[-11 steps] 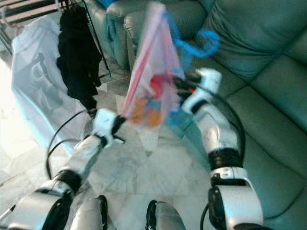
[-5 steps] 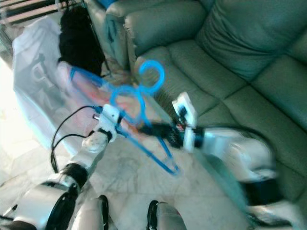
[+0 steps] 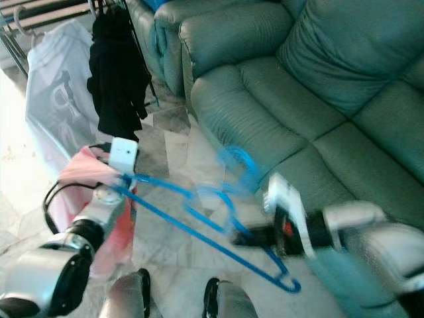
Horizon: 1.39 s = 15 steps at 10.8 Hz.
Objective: Hang hanger
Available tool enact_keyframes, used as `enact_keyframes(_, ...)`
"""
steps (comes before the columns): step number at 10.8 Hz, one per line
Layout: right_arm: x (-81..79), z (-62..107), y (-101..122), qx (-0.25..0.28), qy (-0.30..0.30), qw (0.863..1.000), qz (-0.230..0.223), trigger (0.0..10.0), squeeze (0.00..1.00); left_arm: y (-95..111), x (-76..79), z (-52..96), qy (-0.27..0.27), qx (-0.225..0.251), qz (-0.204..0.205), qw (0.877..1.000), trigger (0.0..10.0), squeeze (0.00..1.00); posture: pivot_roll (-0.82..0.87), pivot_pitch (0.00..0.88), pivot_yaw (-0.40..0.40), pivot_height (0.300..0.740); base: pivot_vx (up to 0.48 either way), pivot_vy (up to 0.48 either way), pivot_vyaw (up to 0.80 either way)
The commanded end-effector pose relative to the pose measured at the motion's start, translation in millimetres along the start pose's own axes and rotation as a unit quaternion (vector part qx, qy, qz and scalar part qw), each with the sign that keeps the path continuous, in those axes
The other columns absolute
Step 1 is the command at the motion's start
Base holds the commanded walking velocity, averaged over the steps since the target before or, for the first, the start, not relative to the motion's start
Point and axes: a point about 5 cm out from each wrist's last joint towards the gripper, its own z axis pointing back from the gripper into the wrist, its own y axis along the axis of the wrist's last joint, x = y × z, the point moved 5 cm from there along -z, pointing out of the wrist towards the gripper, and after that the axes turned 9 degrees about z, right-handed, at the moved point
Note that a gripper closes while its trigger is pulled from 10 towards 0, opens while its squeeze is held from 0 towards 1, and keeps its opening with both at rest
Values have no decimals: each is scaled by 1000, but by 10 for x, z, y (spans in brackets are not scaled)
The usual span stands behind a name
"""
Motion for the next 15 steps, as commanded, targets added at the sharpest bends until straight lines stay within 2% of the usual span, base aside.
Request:
enact_keyframes(1,58,26,-371,-87,-25,996,4,10000,0,63,-14,-11,-7,14,-14,1000,10000,0,-98,132,-76,740,0,0,0)
enact_keyframes(2,147,87,-590,-120,-50,991,-4,10000,0,-33,-60,33,-20,8,-41,999,10000,0,-95,135,-75,740,0,0,0)
enact_keyframes(3,154,120,-669,-138,-55,989,-4,10000,0,-90,-69,55,-29,2,-57,998,10000,0,-88,138,-75,740,0,0,0)
enact_keyframes(4,170,156,-756,-153,-58,986,-6,10000,0,-182,-8,108,-63,-2,-89,994,10000,0,-84,141,-76,740,0,0,0)
enact_keyframes(6,162,102,-831,-161,-41,986,4,10000,0,-194,60,126,-73,3,-101,992,10000,0,-81,141,-78,740,0,0,0)
enact_keyframes(7,308,-21,-832,-151,-78,985,26,10000,0,-165,156,126,-83,9,-96,992,10000,0,-78,144,-80,740,0,0,0)
enact_keyframes(8,551,-106,-726,-122,-149,980,59,10000,0,-189,231,144,-94,7,-96,991,10000,0,-75,147,-77,740,0,0,0)
enact_keyframes(9,676,-169,-465,-61,-188,974,113,10000,0,-260,281,170,-105,-5,-105,989,10000,0,-75,149,-77,740,0,0,0)
enact_keyframes(10,864,-106,54,66,-262,956,113,10000,0,-382,328,227,-124,-20,-126,984,10000,0,-81,151,-75,740,0,0,0)
enact_keyframes(11,895,-93,79,88,-270,954,92,10000,0,-359,314,217,-119,-18,-113,986,10000,0,-80,153,-79,740,0,0,0)
enact_keyframes(12,859,-113,121,111,-261,955,91,10000,0,-361,320,215,-123,-21,-110,986,10000,0,-80,153,-79,740,0,0,0)
enact_keyframes(13,890,-24,455,224,-260,939,24,10000,0,-472,439,278,-168,-44,-115,978,10000,0,-79,154,-80,740,0,0,0)
enact_keyframes(14,822,-41,508,241,-219,946,-12,10000,0,-499,449,294,-163,-44,-121,978,10000,0,-87,154,-80,740,0,0,0)
enact_keyframes(15,744,-125,305,180,-202,962,20,10000,0,-502,463,295,-161,-45,-120,979,10000,0,-85,154,-83,740,0,0,0)
